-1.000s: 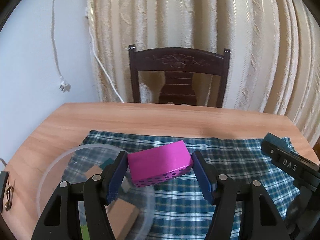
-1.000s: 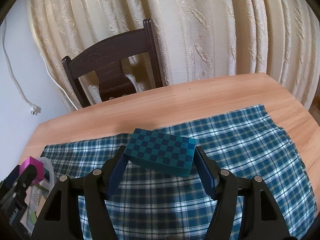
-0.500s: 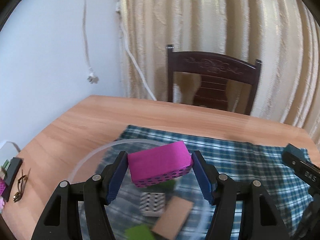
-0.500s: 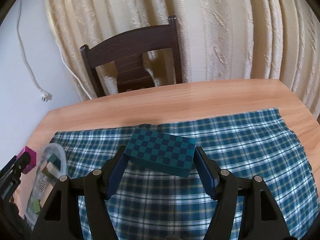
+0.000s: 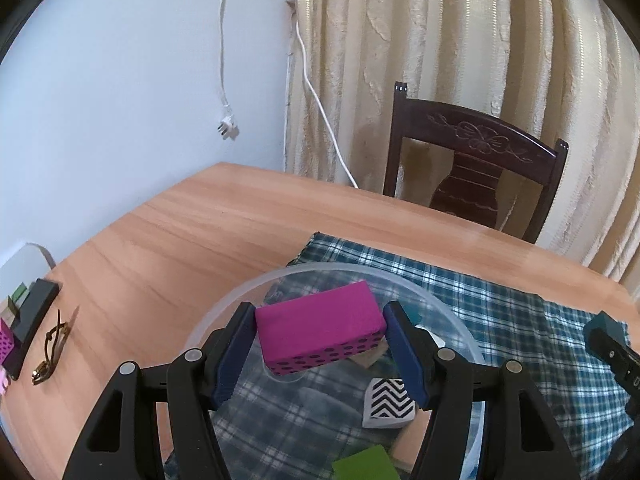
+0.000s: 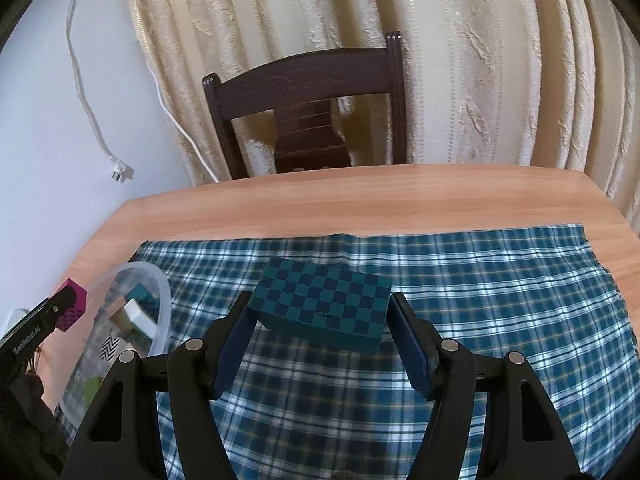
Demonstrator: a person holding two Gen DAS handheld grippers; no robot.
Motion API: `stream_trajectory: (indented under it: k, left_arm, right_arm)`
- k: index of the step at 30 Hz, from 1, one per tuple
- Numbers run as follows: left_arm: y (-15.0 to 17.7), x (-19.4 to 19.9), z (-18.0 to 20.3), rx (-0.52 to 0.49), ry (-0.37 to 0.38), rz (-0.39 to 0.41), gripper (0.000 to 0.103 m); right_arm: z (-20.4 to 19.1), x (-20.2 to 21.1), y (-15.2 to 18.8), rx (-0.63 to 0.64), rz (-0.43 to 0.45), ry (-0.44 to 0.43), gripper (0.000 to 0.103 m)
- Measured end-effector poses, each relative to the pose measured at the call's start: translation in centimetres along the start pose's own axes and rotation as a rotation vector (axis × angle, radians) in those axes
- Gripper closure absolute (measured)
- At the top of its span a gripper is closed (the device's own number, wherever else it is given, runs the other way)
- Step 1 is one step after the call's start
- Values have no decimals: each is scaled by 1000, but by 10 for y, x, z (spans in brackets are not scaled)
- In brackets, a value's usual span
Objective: Organize rigid objects
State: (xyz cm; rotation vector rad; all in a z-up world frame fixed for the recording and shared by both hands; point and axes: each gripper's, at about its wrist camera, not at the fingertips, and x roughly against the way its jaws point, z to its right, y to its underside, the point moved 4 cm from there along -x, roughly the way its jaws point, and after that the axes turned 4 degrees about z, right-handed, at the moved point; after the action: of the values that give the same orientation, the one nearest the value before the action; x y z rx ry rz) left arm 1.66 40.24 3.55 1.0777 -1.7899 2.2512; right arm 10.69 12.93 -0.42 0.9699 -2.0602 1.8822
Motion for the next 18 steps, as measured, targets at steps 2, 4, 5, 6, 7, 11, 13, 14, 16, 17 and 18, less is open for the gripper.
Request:
stream_trajectory:
  k: [2,4,5,6,7,11,13,14,16,17,18]
  left_arm:
    - [-1,2,-2,8,-4,4,35]
    - [-1,2,-4,15,-3,5,34]
    - [-1,3,-5,19,-3,8,27]
    - [-2,3,-6,26,-6,12,15]
    - [-3,5,-9,43,-7,20,10]
    - [-7,10,-20,85,-23,48,6]
    - [-9,9,-25,102,-33,43,6]
    - [-9,9,-28,113,-41,42,6]
    - [-10,9,-33,125,-51,46,6]
    - [-11,10,-36,132,-62,52,6]
    - [-11,11,-38,136,-74,59,5]
  right_arm:
    - [-5,1,2,8,-2,-14,35]
    - [-10,3,3,17,-2,-27,35]
    - [-13,4,3,23,-1,-35,35]
    - [-16,5,4,27,-1,-42,35]
    - [-18,5,5,31,-1,-47,35]
    - [-27,9,7,44,0,-77,35]
    - [-30,10,8,46,-2,-88,35]
    - [-32,10,9,48,-4,-95,35]
    - [-37,12,11,54,-6,-107,35]
    - [-40,13,13,59,-7,-115,35]
    - [-42,13,14,63,-9,-122,35]
